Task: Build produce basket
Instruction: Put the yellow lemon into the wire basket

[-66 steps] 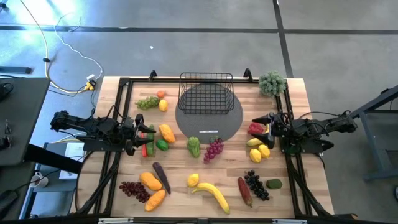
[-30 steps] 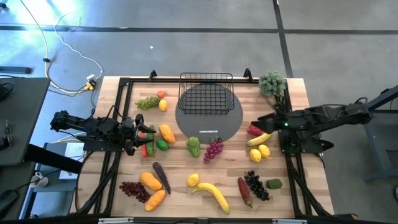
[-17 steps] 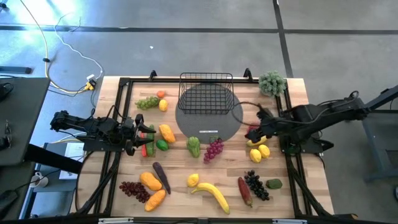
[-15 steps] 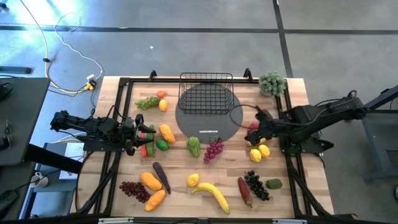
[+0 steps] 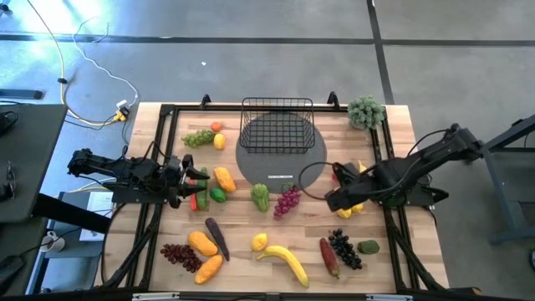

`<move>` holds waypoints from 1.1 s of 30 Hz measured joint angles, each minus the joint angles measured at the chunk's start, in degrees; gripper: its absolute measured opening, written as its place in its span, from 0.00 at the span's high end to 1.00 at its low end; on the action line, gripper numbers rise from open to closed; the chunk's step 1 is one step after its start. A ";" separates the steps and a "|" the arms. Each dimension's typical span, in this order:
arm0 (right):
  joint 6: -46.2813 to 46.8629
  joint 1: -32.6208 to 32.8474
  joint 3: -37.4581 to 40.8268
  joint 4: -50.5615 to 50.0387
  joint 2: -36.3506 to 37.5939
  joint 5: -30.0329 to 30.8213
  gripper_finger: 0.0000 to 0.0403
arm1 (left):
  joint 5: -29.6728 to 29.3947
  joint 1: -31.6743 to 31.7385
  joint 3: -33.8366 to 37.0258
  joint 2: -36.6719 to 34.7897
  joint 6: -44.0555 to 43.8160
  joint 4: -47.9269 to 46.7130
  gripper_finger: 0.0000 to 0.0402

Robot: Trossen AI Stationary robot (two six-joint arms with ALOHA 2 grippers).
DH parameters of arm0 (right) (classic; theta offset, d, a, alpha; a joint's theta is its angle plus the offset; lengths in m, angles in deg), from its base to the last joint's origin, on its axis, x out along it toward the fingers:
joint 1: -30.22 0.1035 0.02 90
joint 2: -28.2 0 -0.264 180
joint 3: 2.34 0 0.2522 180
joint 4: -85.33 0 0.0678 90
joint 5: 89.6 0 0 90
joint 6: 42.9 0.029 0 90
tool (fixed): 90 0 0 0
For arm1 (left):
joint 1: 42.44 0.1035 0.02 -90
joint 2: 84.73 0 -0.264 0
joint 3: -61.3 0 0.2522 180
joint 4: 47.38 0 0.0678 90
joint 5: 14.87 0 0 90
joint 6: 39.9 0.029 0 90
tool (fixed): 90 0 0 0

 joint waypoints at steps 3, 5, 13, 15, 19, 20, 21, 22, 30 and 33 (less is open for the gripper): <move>0.88 0.91 0.00 -0.38 -2.03 -1.11 0.06 | -0.04 0.00 0.00 0.01 -2.45 0.00 0.52; 1.06 1.49 0.02 -0.97 -3.55 -1.81 0.06 | -0.04 0.00 0.00 0.01 -3.55 0.00 0.52; -1.63 2.31 0.07 -2.89 -8.83 -3.22 0.06 | -0.17 0.00 0.00 0.01 -7.93 0.00 0.52; -3.36 2.15 0.07 -2.92 -9.95 -3.19 0.06 | -0.17 0.00 0.00 0.01 -7.93 0.00 0.52; -7.11 1.41 0.07 -2.90 -12.10 -3.44 0.06 | -0.17 0.00 0.00 0.00 -7.93 0.00 0.52; -8.22 1.28 0.07 -2.84 -12.61 -3.65 0.06 | -0.17 0.00 0.00 -0.01 -7.92 0.00 0.52; -9.33 1.13 0.09 -2.79 -13.05 -4.03 0.06 | -0.17 0.00 0.00 0.00 -7.93 0.00 0.52; -10.29 0.97 0.09 -2.78 -13.46 -4.35 0.06 | -0.17 0.00 0.00 0.01 -7.92 0.00 0.52; -18.31 -0.95 0.11 -2.39 -17.13 -7.88 0.06 | -0.16 0.00 0.01 0.00 -7.92 0.00 0.52; -21.06 -1.82 0.11 -2.07 -18.46 -8.38 0.06 | -0.15 0.00 0.00 0.00 -7.92 0.00 0.52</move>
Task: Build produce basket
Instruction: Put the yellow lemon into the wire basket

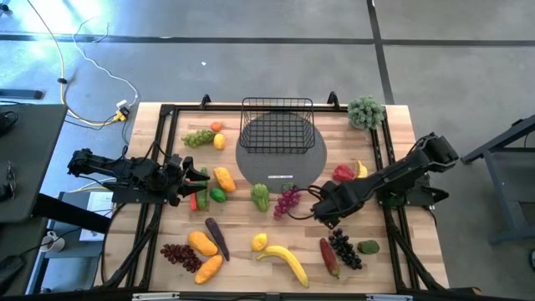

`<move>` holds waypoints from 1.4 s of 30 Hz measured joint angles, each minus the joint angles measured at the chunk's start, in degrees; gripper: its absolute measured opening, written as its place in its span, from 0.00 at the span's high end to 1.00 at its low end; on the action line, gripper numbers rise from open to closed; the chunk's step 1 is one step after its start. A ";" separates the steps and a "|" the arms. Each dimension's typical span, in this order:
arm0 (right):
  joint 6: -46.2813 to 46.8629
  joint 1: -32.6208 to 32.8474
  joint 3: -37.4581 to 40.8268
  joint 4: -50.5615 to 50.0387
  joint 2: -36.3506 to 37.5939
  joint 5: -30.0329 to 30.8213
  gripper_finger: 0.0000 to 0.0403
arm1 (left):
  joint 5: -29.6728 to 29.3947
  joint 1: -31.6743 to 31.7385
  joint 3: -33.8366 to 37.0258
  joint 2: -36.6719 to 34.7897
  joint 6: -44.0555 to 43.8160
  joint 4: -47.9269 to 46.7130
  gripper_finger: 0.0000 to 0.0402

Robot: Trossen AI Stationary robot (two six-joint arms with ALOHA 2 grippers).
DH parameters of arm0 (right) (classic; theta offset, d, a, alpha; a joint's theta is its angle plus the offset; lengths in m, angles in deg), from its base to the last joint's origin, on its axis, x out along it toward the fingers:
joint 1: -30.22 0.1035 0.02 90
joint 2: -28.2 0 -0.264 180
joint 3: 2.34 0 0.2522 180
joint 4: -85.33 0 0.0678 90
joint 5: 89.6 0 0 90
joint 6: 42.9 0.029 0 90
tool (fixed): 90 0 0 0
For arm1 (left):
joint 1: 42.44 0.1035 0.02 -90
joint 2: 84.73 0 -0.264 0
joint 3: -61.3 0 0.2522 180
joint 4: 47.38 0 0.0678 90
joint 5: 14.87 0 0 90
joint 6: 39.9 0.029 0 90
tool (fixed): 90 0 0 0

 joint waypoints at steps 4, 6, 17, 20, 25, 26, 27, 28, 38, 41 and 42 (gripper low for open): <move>-2.51 -1.33 0.00 0.26 -1.49 -0.69 0.06 | -0.01 0.00 0.00 0.00 0.00 0.02 0.52; -4.05 -1.85 0.00 0.26 -2.40 -1.34 0.06 | 0.00 0.00 0.00 0.00 0.00 0.02 0.52; -7.66 -3.30 0.00 0.25 -7.75 -3.94 0.06 | -0.02 0.00 0.01 0.02 0.00 0.02 0.52; -7.67 -3.49 0.00 0.15 -8.93 -3.95 0.06 | -0.02 0.00 0.00 0.00 0.00 0.02 0.52; -8.12 -3.72 0.00 -0.01 -11.07 -4.17 0.06 | -0.06 0.00 0.00 0.00 0.00 0.02 0.52; -8.18 -3.75 0.00 -0.05 -11.50 -4.18 0.06 | -0.07 0.00 0.00 0.01 0.00 0.02 0.52; -8.26 -3.83 0.00 -0.03 -11.92 -4.38 0.06 | -0.07 0.00 0.00 0.01 0.00 0.02 0.52; -8.42 -3.89 0.00 -0.03 -12.35 -4.45 0.06 | -0.07 0.01 0.01 0.01 0.00 0.02 0.52; -9.18 -4.05 0.00 -0.24 -15.36 -5.06 0.08 | -0.17 0.00 0.00 0.01 -0.02 0.02 0.52; -9.22 -4.05 0.00 -0.18 -16.20 -5.32 0.13 | -0.22 0.01 0.00 0.01 -0.04 0.02 0.52; -9.44 -4.05 0.00 -0.11 -16.22 -5.35 0.16 | -0.22 0.00 0.02 0.01 -0.07 0.02 0.52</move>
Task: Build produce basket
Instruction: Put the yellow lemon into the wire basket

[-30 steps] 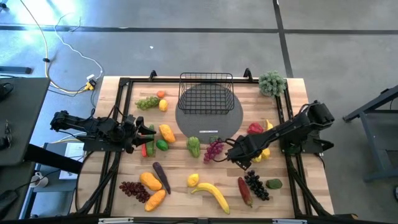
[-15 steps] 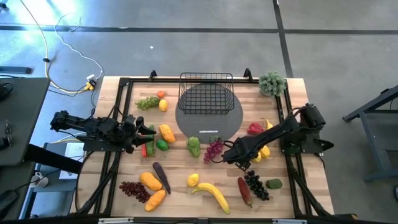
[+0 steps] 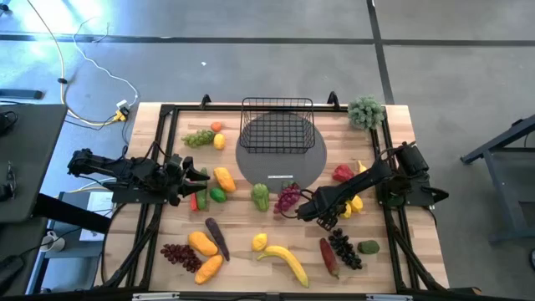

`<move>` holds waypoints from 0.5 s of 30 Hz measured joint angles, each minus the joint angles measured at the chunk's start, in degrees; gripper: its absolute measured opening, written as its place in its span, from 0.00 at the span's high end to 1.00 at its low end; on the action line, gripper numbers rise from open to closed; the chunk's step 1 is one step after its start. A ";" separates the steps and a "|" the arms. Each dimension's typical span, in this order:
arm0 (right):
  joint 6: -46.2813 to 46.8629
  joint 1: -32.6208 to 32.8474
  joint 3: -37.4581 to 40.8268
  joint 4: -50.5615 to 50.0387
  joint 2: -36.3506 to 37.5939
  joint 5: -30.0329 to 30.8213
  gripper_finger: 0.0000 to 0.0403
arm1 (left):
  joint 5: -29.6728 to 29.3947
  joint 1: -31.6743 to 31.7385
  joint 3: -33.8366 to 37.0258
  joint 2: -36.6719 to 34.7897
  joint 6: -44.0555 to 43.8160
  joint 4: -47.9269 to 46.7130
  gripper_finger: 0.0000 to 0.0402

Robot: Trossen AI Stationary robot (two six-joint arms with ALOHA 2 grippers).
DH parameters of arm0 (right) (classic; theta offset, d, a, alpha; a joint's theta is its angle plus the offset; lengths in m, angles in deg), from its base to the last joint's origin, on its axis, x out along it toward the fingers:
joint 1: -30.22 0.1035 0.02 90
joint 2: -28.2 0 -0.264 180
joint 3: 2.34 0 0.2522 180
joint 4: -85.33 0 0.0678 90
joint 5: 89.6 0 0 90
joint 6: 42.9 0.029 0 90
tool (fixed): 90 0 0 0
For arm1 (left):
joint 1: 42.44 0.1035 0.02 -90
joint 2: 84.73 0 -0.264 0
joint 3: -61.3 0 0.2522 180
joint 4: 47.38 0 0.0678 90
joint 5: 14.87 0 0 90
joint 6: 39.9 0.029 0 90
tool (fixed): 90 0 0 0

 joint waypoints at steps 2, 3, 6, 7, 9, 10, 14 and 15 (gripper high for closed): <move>0.02 0.00 0.00 0.16 -0.07 0.00 0.21 | 0.00 0.00 -0.02 -0.02 -0.08 0.00 0.52; 0.10 0.00 0.00 0.23 -0.07 0.02 0.23 | 0.00 0.00 0.00 0.00 -0.08 0.00 0.52; 0.27 0.00 0.00 0.23 -0.07 0.04 0.30 | 0.00 0.00 -0.02 -0.01 -0.08 0.00 0.52; 0.36 0.00 0.00 0.25 -0.07 0.04 0.32 | 0.00 0.00 -0.02 -0.01 -0.08 0.00 0.52; 0.87 0.00 0.00 0.24 -0.07 0.13 0.37 | 0.00 0.00 -0.02 -0.01 -0.08 0.00 0.52; 0.91 0.00 0.00 0.21 -0.07 0.26 0.39 | 0.00 0.00 -0.02 0.00 -0.08 0.00 0.52; 0.91 0.00 0.00 0.15 -0.04 0.35 0.46 | 0.00 0.01 -0.02 -0.02 -0.08 0.00 0.52; 0.91 0.02 0.00 0.15 -0.04 0.35 0.48 | 0.00 0.00 0.00 -0.01 -0.07 0.00 0.52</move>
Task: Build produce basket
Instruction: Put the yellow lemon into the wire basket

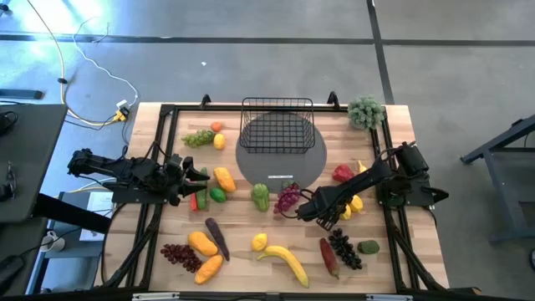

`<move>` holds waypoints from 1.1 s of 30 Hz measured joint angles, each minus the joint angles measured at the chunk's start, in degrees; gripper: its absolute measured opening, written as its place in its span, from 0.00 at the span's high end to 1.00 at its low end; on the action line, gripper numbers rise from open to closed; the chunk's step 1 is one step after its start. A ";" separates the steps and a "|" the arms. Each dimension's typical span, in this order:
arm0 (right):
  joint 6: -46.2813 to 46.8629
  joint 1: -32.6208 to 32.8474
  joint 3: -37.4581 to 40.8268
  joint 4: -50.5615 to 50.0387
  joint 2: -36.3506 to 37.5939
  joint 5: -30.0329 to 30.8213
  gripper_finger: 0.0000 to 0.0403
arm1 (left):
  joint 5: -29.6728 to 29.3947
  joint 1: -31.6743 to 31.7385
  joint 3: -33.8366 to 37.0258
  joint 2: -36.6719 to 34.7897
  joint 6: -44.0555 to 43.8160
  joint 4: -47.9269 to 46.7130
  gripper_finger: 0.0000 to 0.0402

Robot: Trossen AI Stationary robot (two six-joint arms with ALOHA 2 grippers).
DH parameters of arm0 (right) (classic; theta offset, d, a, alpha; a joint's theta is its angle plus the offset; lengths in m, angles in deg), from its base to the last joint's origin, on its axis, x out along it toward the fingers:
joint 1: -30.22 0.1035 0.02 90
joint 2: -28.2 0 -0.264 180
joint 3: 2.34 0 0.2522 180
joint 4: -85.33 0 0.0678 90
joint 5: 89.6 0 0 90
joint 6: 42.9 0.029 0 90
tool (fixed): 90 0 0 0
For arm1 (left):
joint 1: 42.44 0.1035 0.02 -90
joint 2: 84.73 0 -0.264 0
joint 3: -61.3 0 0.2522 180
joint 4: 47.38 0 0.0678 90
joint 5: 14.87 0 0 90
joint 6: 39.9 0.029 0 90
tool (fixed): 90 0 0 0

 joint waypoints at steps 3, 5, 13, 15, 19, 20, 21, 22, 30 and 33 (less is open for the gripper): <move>-0.04 -0.02 0.00 0.04 0.01 0.02 0.54 | 0.00 0.00 -0.02 0.01 0.03 0.00 0.52; -0.02 -0.01 -0.01 0.07 0.03 0.02 0.57 | 0.00 0.00 -0.02 0.00 0.09 0.00 0.52; 2.04 0.67 -0.02 0.27 1.34 -1.04 0.62 | 0.00 0.01 -0.02 0.00 0.07 0.00 0.52; 4.09 1.15 -0.02 0.11 2.72 -1.11 0.61 | 0.00 0.00 0.00 0.02 0.09 0.00 0.52; 8.68 2.07 -0.04 0.09 6.28 -1.15 0.61 | -0.06 0.02 0.00 0.02 0.12 0.00 0.52; 9.94 2.23 -0.04 0.11 7.23 -1.09 0.62 | -0.11 0.00 -0.02 0.01 0.12 0.00 0.52; 11.15 2.38 -0.04 0.11 8.23 -0.99 0.62 | -0.24 0.00 -0.01 0.01 0.09 0.00 0.52; 12.34 2.45 -0.04 0.11 9.24 -0.82 0.62 | -0.26 0.01 -0.02 0.01 0.08 0.00 0.52; 19.31 2.22 -0.07 3.92 18.23 3.65 0.62 | -0.98 0.00 -0.02 0.01 0.14 0.01 0.52; 20.93 1.62 -0.07 7.02 21.65 6.98 0.62 | -2.92 0.00 -0.02 0.02 0.14 0.17 0.52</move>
